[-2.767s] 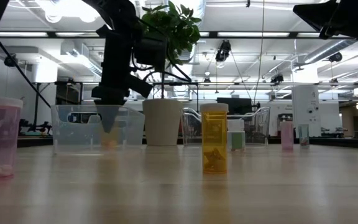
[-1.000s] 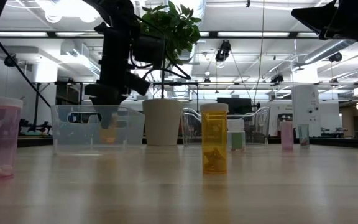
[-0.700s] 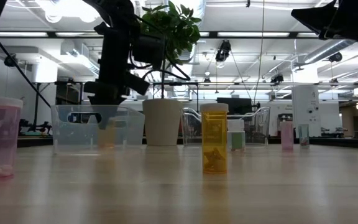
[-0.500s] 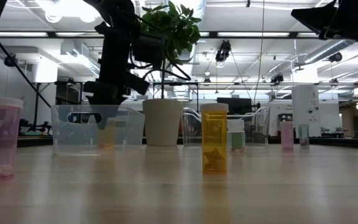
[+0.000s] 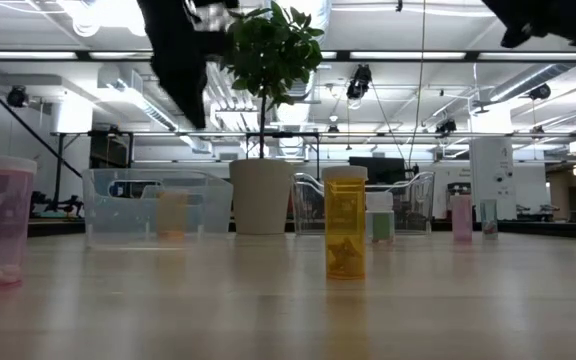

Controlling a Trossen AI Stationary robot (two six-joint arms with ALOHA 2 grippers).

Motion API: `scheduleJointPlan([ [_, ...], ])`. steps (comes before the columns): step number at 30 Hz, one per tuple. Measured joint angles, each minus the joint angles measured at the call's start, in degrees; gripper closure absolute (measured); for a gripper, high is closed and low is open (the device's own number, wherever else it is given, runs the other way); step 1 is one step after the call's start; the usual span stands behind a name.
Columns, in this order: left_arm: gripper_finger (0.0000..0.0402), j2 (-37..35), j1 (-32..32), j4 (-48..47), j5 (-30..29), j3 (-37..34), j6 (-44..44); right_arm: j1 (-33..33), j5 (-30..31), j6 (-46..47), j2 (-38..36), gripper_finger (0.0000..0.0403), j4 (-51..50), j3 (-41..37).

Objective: Pick and place medicine bottles into bin by pill shape (circle, oval)
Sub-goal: Put the top pink pill bottle into the top transparent bin

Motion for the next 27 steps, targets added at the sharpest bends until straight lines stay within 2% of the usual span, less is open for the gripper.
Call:
scheduleJointPlan([
  [6, 0.0052, -9.89, -7.06, 20.08, 0.0, -7.98, -3.62, 0.39, -1.45, 9.89, 5.65, 0.0385, -10.55, 6.05],
  [13, 0.0052, -16.03, -11.58, 39.68, -0.87, -19.42, -7.43, 0.39, -1.42, 22.7, 14.32, 0.0385, -29.3, 17.14],
  [21, 0.0052, -19.34, -11.61, 44.54, -2.36, -26.89, -8.28, 0.37, -0.73, 39.98, 23.7, 0.0385, -49.11, 26.25],
  [27, 0.0052, -19.78, -11.59, 48.05, -5.53, -28.89, -4.59, 0.35, 6.67, 55.15, 30.84, 0.0385, -61.05, 28.33],
])
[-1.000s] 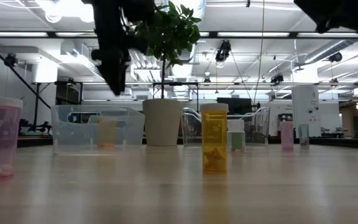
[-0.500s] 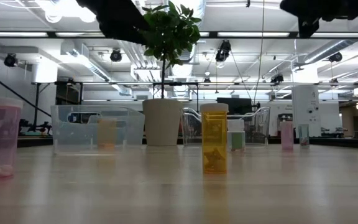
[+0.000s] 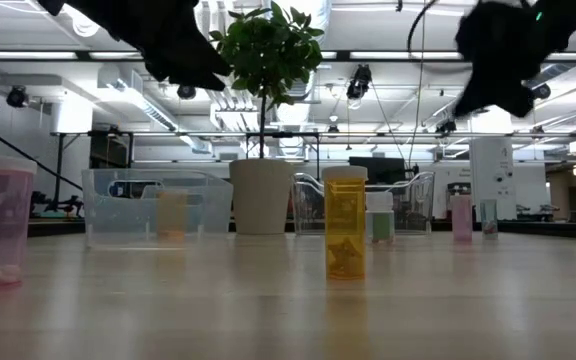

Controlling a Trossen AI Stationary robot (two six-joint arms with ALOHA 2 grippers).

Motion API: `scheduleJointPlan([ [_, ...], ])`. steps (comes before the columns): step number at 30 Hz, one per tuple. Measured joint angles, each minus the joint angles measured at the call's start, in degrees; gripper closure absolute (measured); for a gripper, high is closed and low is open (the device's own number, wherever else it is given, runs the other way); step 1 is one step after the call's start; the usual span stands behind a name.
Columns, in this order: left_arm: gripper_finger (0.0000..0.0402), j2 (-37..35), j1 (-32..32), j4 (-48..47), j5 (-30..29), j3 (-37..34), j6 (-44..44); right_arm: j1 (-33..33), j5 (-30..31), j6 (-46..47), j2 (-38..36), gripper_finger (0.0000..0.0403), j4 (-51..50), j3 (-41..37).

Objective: Pick and place medicine bottles into bin by pill shape (circle, oval)
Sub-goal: Put the top pink pill bottle into the top transparent bin

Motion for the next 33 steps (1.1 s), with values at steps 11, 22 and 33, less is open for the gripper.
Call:
scheduleJointPlan([
  [11, 0.0052, -0.56, 0.02, 3.91, -3.53, -0.69, 4.29, -1.02, 5.03, 9.98, 11.63, 0.0375, -6.45, 0.62],
  [22, 0.0052, -1.31, 0.02, 3.69, -3.53, -0.82, 4.71, -3.32, 7.56, 11.43, 17.47, 0.0243, -6.07, 0.91],
  [33, 0.0052, -1.31, 0.02, 3.73, -3.52, -1.65, 4.71, -4.37, 7.44, 10.61, 21.55, 0.016, -2.44, 0.89],
])
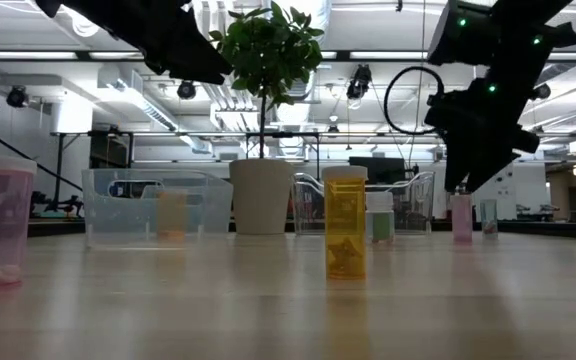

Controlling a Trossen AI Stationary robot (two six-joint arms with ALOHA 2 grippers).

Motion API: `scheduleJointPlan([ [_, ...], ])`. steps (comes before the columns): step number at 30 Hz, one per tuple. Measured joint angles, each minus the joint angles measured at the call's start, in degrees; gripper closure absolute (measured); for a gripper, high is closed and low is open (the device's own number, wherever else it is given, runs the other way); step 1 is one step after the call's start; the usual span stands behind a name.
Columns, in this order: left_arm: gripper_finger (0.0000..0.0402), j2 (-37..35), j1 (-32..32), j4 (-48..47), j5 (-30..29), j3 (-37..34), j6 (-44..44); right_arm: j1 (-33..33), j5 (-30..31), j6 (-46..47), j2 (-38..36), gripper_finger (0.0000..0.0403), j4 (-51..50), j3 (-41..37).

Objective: Pick and place medicine bottles into bin by pill shape (circle, oval)
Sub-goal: Put the top pink pill bottle into the top transparent bin

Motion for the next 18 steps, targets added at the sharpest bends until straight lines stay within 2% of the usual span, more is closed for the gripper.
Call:
scheduleJointPlan([
  [9, 0.0052, 0.0, 0.0, 0.05, -0.01, 0.02, 0.0, 0.0, 0.42, -0.63, 6.46, 0.016, 1.92, 0.0],
  [18, 0.0052, 0.0, 0.0, 0.05, 0.01, -0.02, 0.0, 0.0, 0.55, -0.98, 7.95, 0.0224, 2.5, 0.0],
])
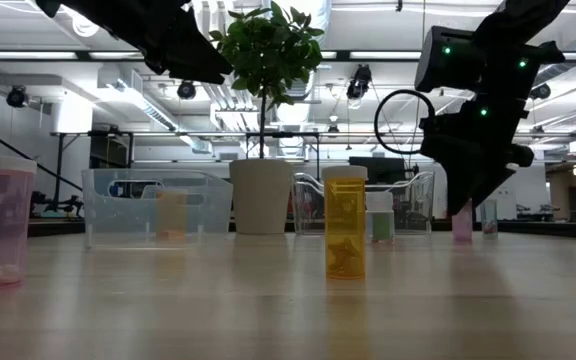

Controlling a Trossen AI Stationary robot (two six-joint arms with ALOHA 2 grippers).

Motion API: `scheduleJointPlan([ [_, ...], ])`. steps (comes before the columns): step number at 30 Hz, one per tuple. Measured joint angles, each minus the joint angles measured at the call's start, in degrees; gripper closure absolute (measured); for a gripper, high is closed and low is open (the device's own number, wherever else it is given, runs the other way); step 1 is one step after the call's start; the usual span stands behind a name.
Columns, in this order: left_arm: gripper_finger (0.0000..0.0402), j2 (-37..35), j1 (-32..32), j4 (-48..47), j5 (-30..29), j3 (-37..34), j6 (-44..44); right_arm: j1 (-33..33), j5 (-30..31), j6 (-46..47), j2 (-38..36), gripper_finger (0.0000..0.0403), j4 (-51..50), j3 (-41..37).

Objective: Pick and place medicine bottles into bin by pill shape (circle, oval)
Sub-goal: Put the top pink pill bottle into the top transparent bin

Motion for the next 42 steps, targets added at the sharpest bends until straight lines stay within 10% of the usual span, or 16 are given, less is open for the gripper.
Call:
scheduleJointPlan([
  [10, 0.0052, 0.02, 0.0, 0.0, -0.02, -0.04, 0.0, 0.0, -0.02, -1.1, -1.55, 0.0297, 0.03, -0.02],
  [22, 0.0052, -0.11, 0.0, -0.01, -0.01, -1.69, 0.11, 0.73, -4.66, -5.15, -6.56, 0.029, -0.25, 2.49],
  [42, 0.0052, -1.34, 0.0, 5.54, -0.99, -5.22, 5.54, -6.37, -0.18, -32.25, 5.94, 0.0293, 0.11, 29.95],
])
